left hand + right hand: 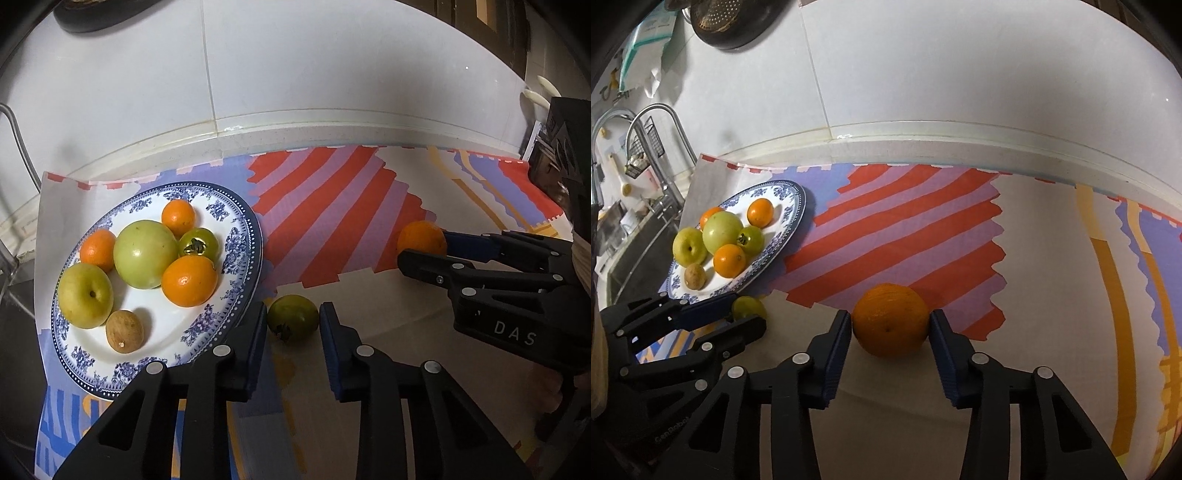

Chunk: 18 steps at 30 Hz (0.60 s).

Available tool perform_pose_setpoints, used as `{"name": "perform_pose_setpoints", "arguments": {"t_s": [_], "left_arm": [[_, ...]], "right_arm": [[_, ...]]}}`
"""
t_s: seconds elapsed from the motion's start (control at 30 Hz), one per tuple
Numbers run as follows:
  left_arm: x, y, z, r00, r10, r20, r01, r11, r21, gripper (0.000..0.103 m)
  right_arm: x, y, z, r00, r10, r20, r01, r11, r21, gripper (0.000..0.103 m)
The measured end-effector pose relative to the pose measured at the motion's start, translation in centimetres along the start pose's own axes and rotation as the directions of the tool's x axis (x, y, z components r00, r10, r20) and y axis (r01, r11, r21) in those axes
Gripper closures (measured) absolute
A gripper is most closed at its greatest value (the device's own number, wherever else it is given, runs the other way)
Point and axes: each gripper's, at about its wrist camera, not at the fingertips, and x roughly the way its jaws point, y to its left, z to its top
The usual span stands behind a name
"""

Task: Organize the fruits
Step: 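Grasp the tangerine with the right tool while the left tool grasps the green tomato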

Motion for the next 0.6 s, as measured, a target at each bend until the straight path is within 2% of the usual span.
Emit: {"name": "perform_pose_setpoints", "arguments": {"t_s": [0.6], "left_arm": [[-2.6, 0.2, 0.3, 0.998, 0.003, 0.059, -0.002, 1.0, -0.021, 0.074]], "right_arm": [[-1.8, 0.8, 0.4, 1.0, 0.007, 0.022, -0.007, 1.0, -0.017, 0.06]]}}
